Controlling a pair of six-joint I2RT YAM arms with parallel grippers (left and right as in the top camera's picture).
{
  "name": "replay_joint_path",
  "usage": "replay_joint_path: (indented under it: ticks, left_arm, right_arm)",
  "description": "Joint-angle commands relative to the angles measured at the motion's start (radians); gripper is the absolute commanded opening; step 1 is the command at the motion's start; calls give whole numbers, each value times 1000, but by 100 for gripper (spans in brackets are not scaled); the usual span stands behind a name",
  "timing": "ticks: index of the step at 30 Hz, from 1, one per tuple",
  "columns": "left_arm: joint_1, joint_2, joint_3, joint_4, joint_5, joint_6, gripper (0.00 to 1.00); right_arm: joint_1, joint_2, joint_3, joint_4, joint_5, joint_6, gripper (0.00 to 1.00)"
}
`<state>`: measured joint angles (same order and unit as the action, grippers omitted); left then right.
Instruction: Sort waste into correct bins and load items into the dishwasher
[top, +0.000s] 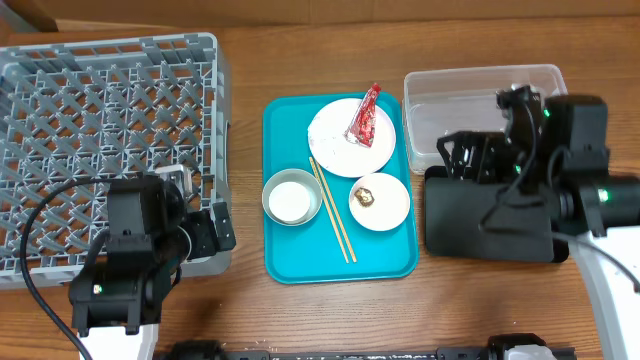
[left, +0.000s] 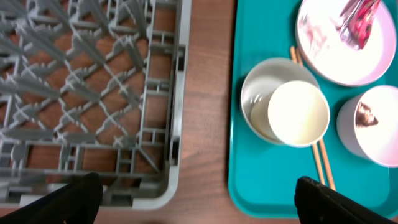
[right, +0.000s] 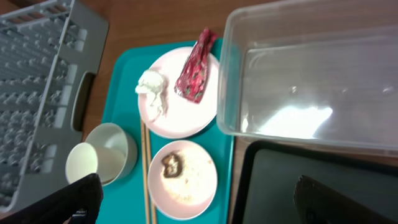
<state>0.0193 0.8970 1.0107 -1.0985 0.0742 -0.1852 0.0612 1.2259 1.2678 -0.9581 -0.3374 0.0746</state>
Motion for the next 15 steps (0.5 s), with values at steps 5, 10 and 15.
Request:
replay_joint_path:
  ticks: [5,10,15]
  left_arm:
    - [18,34,79,-77,21,-14,100]
    - [59,87,148,-125,23,-3,100]
    - [59,109,153,-120,5,5,100]
  right_arm:
    - [27,58,76,113,-133,-23,100]
    - [195,87,76,248,21,-23,98]
    - [415,239,76,364,192,-82,100]
